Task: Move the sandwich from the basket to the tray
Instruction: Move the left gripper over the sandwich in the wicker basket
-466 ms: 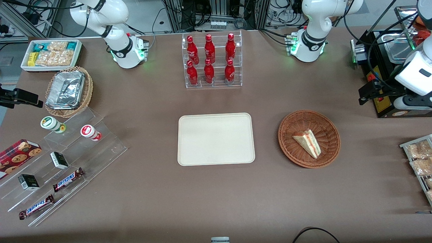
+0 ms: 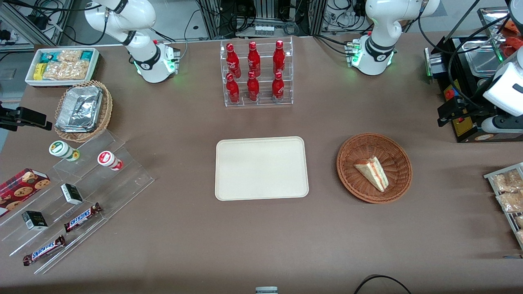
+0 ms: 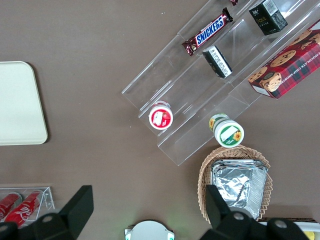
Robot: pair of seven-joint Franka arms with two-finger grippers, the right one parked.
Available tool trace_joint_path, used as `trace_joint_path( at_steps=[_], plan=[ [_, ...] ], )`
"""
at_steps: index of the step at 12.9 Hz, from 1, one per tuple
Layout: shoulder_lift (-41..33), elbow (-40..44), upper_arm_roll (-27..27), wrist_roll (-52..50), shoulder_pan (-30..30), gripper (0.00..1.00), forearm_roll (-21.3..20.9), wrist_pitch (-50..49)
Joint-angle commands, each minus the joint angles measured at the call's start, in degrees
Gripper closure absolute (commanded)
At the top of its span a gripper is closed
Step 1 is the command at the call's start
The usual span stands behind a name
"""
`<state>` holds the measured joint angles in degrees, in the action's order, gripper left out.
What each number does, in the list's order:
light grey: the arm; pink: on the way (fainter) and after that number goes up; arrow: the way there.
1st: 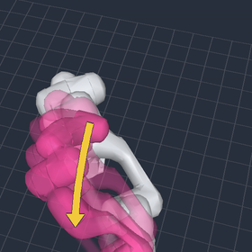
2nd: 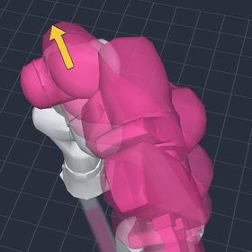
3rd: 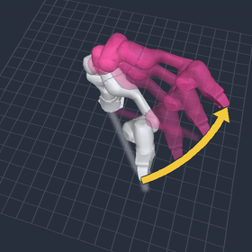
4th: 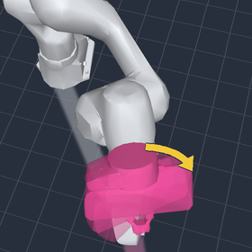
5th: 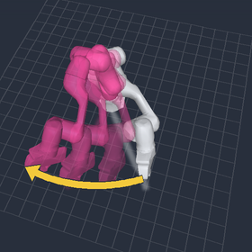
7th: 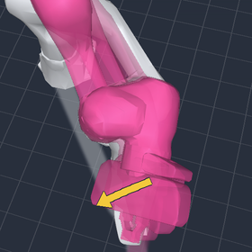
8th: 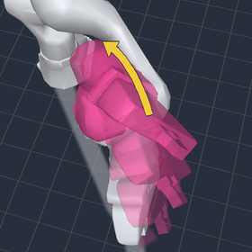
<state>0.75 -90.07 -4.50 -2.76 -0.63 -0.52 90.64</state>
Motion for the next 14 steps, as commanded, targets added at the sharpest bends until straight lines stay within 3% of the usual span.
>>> trace_joint_path(
  at_steps=[1, 10, 14],
  plan=[
    [0.9, -4.0, -1.0, -3.4, 0.2, 0.0, -0.9, 4.0],
    [0.8, -31.9, -1.3, -36.2, 7.0, 0.0, -1.3, 38.9],
    [6.0, -35.3, -1.2, -42.2, 7.0, 0.0, -1.2, 45.1]
  ],
)
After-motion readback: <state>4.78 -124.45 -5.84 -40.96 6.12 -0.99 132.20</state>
